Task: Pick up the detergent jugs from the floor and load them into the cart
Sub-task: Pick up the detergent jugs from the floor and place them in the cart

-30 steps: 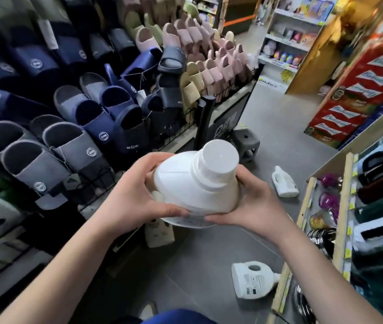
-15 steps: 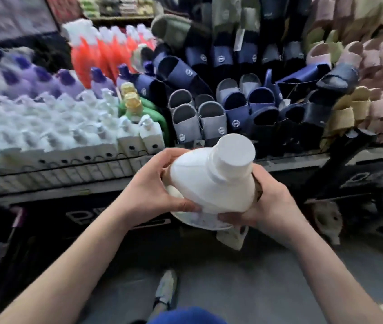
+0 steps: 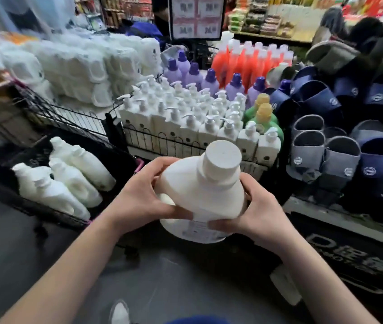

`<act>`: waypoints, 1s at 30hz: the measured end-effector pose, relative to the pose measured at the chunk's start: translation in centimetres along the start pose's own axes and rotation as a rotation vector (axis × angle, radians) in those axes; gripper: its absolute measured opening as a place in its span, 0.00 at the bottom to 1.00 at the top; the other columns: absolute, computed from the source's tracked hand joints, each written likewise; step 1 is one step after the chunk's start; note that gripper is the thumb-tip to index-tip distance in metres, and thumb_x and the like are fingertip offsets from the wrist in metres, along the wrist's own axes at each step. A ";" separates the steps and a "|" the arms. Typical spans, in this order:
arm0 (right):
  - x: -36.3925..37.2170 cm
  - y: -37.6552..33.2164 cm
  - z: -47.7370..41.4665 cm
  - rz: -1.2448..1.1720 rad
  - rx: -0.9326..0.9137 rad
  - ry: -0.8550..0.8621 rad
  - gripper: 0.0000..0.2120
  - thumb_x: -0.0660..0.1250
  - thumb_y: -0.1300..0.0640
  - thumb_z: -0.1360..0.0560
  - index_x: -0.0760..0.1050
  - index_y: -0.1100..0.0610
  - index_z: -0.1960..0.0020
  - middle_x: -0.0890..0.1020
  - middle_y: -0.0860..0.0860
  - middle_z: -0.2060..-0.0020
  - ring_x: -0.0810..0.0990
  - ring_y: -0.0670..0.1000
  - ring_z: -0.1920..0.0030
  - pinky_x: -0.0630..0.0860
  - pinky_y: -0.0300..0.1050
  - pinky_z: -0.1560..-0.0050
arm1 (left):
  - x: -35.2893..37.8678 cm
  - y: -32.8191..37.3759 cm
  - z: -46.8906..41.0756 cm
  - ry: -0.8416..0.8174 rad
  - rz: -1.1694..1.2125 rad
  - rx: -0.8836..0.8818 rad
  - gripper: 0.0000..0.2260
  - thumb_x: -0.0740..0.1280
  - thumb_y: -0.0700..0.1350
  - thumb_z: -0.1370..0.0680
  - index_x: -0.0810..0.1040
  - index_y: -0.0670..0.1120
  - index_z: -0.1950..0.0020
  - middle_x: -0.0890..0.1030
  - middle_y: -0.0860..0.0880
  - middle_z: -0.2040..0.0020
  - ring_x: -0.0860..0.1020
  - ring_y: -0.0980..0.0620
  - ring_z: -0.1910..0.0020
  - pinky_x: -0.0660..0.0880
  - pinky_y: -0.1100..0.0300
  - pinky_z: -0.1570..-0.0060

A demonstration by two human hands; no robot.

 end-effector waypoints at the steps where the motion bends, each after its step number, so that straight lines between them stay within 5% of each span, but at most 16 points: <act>1: 1.7 -0.8 -0.9 0.002 -0.009 -0.020 0.42 0.89 0.50 0.45 0.74 0.34 0.37 0.83 0.36 0.43 0.81 0.40 0.42 0.80 0.48 0.42 | -1.8 -0.9 0.5 0.021 -0.007 -0.011 0.39 0.89 0.43 0.41 0.78 0.62 0.34 0.84 0.56 0.38 0.81 0.54 0.36 0.77 0.52 0.34; 8: 14.8 -6.8 -8.1 0.033 -0.024 -0.118 0.44 0.89 0.47 0.47 0.74 0.36 0.34 0.84 0.39 0.41 0.82 0.44 0.41 0.82 0.54 0.40 | -15.4 -7.6 2.9 0.115 0.002 -0.082 0.38 0.88 0.40 0.39 0.78 0.62 0.35 0.83 0.59 0.40 0.81 0.60 0.41 0.80 0.58 0.45; 11: 20.4 -9.0 -11.0 0.043 -0.037 -0.144 0.44 0.89 0.49 0.46 0.74 0.34 0.35 0.83 0.36 0.41 0.81 0.41 0.41 0.81 0.50 0.41 | -21.0 -10.8 3.3 0.127 0.002 -0.119 0.38 0.88 0.41 0.39 0.77 0.63 0.35 0.82 0.61 0.39 0.79 0.63 0.41 0.80 0.56 0.41; 19: 32.6 -12.7 -17.4 0.027 -0.035 -0.194 0.44 0.89 0.49 0.46 0.74 0.36 0.35 0.83 0.37 0.42 0.81 0.42 0.41 0.81 0.53 0.41 | -32.5 -17.9 3.2 0.138 -0.037 -0.213 0.38 0.88 0.43 0.39 0.77 0.62 0.36 0.80 0.67 0.41 0.76 0.69 0.40 0.71 0.76 0.45; 30: 40.3 -13.7 -24.9 -0.019 -0.105 -0.302 0.39 0.88 0.53 0.44 0.70 0.27 0.46 0.79 0.27 0.47 0.77 0.30 0.45 0.71 0.27 0.53 | -39.2 -24.3 0.7 0.200 -0.102 -0.337 0.39 0.89 0.43 0.40 0.77 0.63 0.36 0.80 0.64 0.39 0.77 0.63 0.38 0.74 0.61 0.33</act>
Point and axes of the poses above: each hand's wrist, its own z-axis away from the middle knuckle, its own x-axis out of the palm, y = z × x, the point moved 7 cm from there along -z, towards the middle knuckle
